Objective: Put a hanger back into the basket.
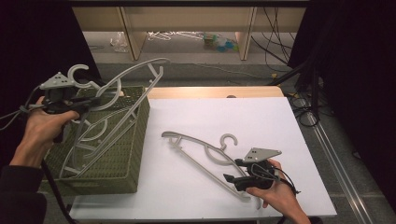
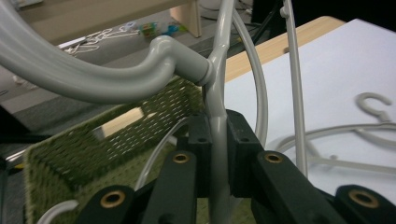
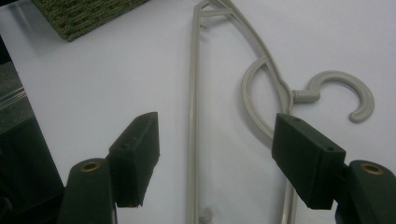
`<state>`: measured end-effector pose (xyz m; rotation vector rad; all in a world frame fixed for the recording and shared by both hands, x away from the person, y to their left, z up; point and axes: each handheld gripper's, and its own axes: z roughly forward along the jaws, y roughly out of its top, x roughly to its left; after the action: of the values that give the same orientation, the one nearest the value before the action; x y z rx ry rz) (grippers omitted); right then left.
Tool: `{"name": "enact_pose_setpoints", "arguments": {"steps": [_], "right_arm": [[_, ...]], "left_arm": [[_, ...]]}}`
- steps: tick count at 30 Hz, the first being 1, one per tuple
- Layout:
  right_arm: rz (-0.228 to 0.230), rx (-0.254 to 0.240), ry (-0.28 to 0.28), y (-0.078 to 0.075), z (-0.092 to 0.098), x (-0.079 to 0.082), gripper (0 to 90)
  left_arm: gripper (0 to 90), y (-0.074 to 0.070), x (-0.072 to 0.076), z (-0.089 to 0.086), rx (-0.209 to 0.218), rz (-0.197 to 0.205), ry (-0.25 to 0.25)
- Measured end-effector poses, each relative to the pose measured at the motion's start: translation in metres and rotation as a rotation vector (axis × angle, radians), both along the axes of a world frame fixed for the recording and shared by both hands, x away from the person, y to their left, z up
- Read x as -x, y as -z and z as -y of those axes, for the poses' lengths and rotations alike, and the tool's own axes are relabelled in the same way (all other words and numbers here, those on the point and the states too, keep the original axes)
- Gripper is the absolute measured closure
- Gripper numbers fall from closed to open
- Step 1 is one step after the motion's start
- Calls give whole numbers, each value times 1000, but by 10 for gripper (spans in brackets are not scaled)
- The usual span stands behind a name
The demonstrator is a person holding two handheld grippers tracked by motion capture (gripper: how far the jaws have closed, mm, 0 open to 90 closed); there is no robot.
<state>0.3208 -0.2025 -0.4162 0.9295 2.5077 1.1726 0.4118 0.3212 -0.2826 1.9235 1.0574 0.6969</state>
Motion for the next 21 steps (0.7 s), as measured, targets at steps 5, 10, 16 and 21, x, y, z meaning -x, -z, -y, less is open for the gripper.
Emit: {"name": "enact_pose_setpoints", "arguments": {"steps": [5, 10, 16, 21], "right_arm": [[-12, 1, 5, 1, 0, 0, 328], [-9, 1, 5, 2, 0, -1, 327], [-10, 2, 4, 2, 0, -2, 327], [-12, 2, 4, 2, 0, -2, 327]], "left_arm": [[820, 17, -4, -23, -66, 7, -65], [820, 33, -6, -40, -77, -14, -102], [820, 47, -4, -56, -88, -53, -115], [820, 55, -3, -63, -134, -77, -124]]}}
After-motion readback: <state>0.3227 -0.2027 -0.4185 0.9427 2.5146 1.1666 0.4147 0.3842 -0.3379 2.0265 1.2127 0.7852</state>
